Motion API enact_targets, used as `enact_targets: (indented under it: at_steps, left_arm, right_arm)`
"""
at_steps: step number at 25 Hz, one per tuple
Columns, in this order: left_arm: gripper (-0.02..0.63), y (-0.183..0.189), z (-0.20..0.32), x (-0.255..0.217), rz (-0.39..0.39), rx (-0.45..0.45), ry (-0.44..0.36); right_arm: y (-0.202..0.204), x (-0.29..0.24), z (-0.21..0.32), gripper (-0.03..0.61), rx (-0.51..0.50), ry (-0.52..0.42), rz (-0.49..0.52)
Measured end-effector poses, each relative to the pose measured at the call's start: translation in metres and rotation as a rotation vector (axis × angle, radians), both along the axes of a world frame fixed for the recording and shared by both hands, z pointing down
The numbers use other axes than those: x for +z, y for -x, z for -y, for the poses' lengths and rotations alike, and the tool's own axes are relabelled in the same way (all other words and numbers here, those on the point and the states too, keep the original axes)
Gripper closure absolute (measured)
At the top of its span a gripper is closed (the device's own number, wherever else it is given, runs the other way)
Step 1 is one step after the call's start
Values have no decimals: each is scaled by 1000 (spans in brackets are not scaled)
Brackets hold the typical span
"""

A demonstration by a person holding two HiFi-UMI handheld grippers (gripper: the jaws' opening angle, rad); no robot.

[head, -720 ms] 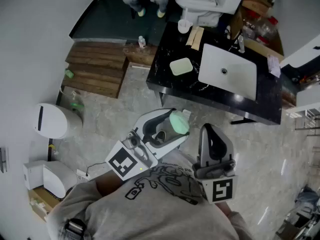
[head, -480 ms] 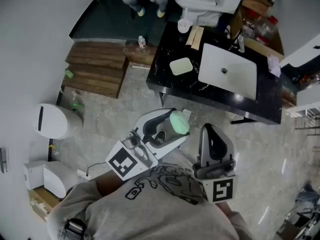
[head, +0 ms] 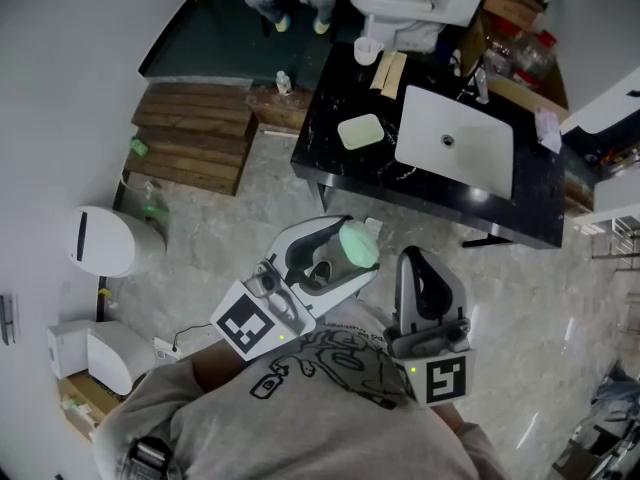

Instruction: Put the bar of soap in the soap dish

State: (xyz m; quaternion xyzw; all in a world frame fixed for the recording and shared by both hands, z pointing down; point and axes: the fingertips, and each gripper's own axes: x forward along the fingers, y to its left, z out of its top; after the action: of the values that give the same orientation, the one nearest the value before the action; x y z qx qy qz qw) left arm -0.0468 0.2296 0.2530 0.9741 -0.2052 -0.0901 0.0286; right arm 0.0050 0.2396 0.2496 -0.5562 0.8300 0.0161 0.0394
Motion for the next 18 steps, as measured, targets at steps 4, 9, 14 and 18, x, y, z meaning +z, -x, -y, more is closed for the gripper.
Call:
enact_targets:
  at_steps: [4, 9, 14, 18]
  left_arm:
    - [368, -7, -1, 1, 2, -2, 1]
    - [368, -16, -2, 3, 6, -6, 5]
    - [368, -28, -5, 5, 15, -10, 10]
    - [368, -38, -9, 8, 19, -17, 13]
  right_arm:
    - [-7, 1, 0, 555, -6, -3, -3]
    - [-16, 4, -2, 555, -14, 1, -9]
    - [-28, 4, -3, 555, -14, 8, -2]
    - [-37, 7, -7, 555, -26, 11, -1]
